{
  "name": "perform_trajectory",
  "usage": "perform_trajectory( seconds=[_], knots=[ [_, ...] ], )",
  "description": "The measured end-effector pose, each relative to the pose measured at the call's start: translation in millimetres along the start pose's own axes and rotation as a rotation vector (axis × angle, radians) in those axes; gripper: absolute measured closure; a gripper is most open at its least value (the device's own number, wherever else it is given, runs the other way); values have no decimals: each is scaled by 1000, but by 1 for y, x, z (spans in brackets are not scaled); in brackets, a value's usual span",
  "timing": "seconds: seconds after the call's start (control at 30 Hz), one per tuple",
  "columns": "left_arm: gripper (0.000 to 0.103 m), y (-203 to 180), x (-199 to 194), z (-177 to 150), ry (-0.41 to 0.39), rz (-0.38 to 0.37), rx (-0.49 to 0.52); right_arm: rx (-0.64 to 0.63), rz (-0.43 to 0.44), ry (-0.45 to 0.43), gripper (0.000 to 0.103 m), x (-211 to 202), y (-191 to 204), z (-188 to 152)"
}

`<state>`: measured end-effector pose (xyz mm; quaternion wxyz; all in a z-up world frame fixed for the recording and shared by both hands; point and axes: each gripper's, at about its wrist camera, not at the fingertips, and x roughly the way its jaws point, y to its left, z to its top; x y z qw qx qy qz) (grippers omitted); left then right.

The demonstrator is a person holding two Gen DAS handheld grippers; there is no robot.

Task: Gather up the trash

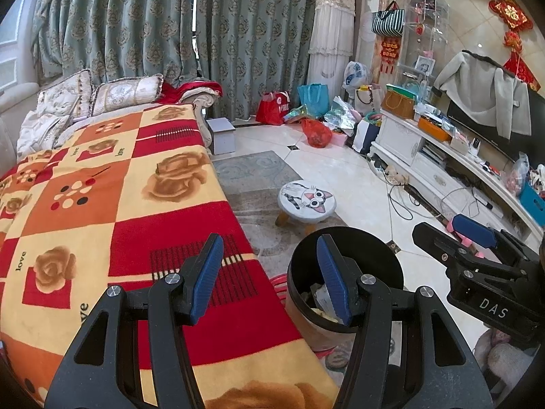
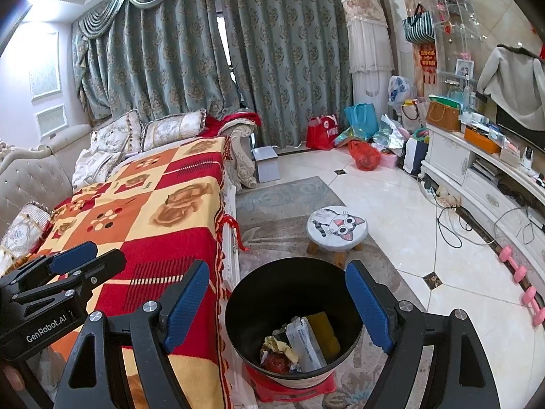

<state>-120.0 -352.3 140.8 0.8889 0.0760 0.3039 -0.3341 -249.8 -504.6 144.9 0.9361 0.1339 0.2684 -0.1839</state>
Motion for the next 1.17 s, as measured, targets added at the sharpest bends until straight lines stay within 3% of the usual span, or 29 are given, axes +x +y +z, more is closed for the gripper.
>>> perform_trajectory(
  seconds=[0.83, 1.17],
  knots=[
    [47, -10, 10, -8, 24, -14, 3, 1, -5, 24, 21, 6, -7, -3],
    [47, 9, 12, -15, 49, -29, -37, -24, 8, 59, 21, 19, 9, -3]
  ],
)
